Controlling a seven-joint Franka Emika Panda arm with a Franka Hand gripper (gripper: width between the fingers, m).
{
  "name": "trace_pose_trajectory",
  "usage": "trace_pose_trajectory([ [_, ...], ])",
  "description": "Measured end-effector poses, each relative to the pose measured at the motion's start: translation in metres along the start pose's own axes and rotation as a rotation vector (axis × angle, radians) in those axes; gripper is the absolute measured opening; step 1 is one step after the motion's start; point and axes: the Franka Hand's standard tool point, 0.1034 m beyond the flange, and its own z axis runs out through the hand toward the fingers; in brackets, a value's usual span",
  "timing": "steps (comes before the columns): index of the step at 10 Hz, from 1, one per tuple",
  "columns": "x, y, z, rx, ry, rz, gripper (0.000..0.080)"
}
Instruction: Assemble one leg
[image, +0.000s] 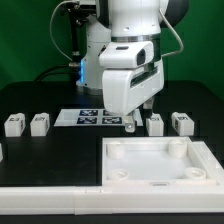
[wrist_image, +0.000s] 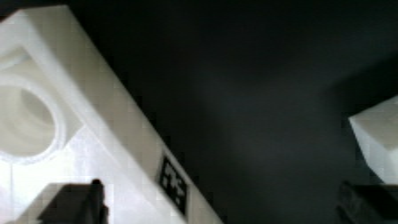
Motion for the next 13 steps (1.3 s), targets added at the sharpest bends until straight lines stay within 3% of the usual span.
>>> trace_pose_trajectory([
  [4, 0.031, -0.046, 0.002, 0.027, 0.011, 0.565, 0.0649],
  [6, 0.055, -0.079, 0.006, 0.041, 0.008, 0.647, 0.0649],
  [7, 0.064, -0.088, 0.008, 0.048, 0.01, 0.669, 0.0649],
  [11, 0.062, -0.092, 0.009, 0.075, -0.069, 0.67, 0.0649],
  [13, 0.052, -0.101, 0.008, 0.163, -0.339, 0.713, 0.0649],
])
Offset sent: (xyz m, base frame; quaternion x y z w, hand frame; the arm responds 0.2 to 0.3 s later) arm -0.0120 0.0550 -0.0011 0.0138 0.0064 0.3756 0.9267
